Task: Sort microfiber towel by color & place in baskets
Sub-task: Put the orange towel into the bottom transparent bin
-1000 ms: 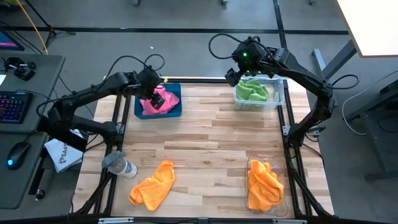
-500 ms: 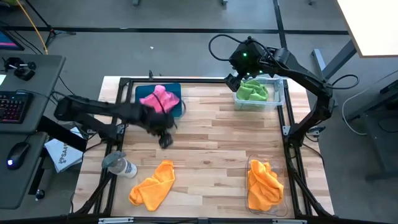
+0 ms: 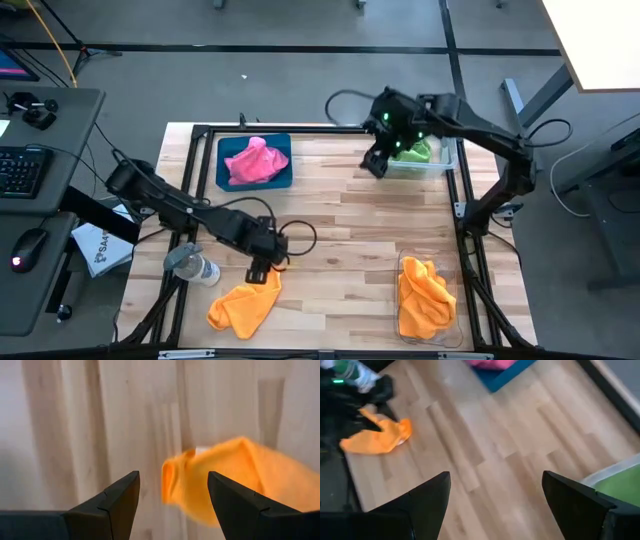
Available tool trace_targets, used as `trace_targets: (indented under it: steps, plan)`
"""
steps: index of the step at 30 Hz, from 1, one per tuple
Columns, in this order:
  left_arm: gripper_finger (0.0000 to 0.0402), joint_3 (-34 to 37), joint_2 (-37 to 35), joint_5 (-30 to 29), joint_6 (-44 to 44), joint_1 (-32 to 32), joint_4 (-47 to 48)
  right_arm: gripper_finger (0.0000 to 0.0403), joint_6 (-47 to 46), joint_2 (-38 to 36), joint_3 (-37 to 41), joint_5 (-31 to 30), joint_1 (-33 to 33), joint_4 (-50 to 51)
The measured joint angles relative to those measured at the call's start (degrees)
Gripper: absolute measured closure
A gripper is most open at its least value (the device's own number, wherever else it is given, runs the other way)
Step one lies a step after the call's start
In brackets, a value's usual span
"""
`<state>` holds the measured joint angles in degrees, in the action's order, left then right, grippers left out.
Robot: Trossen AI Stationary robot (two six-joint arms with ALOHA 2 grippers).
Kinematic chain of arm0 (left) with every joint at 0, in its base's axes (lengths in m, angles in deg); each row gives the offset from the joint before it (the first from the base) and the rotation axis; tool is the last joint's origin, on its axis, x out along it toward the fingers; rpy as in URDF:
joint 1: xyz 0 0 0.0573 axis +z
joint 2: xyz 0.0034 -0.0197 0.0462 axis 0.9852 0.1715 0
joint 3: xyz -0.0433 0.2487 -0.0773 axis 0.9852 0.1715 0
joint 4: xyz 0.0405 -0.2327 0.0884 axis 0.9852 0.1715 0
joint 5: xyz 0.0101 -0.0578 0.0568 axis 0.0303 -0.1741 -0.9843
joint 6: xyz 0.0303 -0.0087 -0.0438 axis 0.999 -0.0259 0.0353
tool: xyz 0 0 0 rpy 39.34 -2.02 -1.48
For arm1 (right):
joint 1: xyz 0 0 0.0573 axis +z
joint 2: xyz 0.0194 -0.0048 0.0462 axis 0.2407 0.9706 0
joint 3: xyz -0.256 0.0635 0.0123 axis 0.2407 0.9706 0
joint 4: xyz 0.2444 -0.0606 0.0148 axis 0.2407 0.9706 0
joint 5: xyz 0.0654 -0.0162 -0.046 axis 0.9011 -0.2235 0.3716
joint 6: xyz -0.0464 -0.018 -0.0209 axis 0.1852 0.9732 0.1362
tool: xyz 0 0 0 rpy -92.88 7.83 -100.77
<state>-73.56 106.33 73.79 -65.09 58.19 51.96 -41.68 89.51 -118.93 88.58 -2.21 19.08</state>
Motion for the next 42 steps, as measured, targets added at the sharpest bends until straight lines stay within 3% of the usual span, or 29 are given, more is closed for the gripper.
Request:
trace_targets:
  steps: [5,13,23,28,33,37,42]
  plan:
    - [0.0178,3.7,2.2,1.9,-0.1,-1.7,-8.2,0.0092,-8.1,0.0,0.0,-4.8,7.8,0.6]
    - [0.0179,6.9,3.2,-0.6,-2.7,-3.8,-8.4,0.0092,-21.6,0.0,0.0,-18.5,18.8,6.5]
    - [0.0183,10.8,3.5,-1.1,-6.0,-4.1,-12.2,0.0092,-29.9,0.0,0.0,-26.7,28.5,12.3]
    - [0.0246,10.9,6.7,0.4,-9.5,-4.1,-13.2,0.0092,-33.7,0.0,0.0,-28.9,31.6,12.6]
    - [0.0381,10.7,8.9,0.6,-12.6,-4.2,-18.0,0.0092,-36.9,0.0,0.0,-31.8,34.9,12.6]
    - [0.0395,8.3,6.7,-3.7,-13.1,-1.6,-17.0,0.0092,-37.3,-0.3,0.0,-33.9,37.1,13.2]
    - [0.0399,2.0,2.2,-6.1,-7.5,3.7,-16.3,0.0092,-36.8,-3.6,0.0,-34.6,39.5,13.2]
